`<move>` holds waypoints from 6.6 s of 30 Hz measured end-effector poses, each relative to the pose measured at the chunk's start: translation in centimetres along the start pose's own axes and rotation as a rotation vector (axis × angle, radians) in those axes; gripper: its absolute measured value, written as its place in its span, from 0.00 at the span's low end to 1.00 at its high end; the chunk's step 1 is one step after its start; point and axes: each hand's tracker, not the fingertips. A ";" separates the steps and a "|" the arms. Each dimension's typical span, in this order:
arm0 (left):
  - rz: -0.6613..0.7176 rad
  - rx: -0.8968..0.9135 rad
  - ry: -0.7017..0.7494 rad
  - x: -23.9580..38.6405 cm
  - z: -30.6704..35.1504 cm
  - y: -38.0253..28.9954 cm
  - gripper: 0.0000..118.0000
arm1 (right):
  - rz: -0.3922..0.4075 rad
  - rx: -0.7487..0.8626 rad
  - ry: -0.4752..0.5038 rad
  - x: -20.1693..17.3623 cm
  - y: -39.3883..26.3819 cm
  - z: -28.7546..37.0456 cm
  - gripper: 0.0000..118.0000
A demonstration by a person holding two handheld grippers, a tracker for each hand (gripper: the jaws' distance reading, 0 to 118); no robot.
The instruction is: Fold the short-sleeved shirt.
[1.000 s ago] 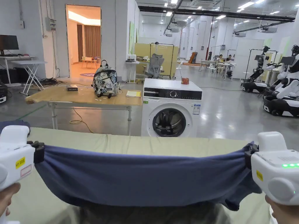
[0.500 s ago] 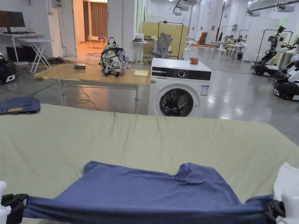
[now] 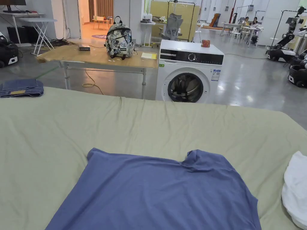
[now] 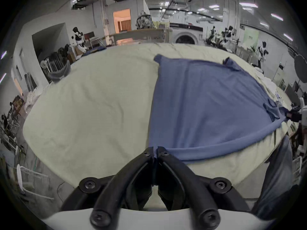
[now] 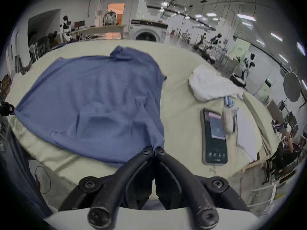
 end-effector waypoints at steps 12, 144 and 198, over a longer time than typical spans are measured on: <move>0.016 -0.128 0.008 -0.4 -4.1 0.1 0.00 | -0.014 -0.177 0.028 -0.2 -0.2 -3.7 0.03; 0.136 -0.032 -0.046 -0.6 -13.2 18.9 0.02 | -0.190 -0.024 0.111 0.4 18.3 -14.2 0.05; 0.192 -0.205 -0.105 -0.7 -10.9 13.1 0.65 | -0.128 0.328 0.124 -5.6 11.5 -3.7 0.00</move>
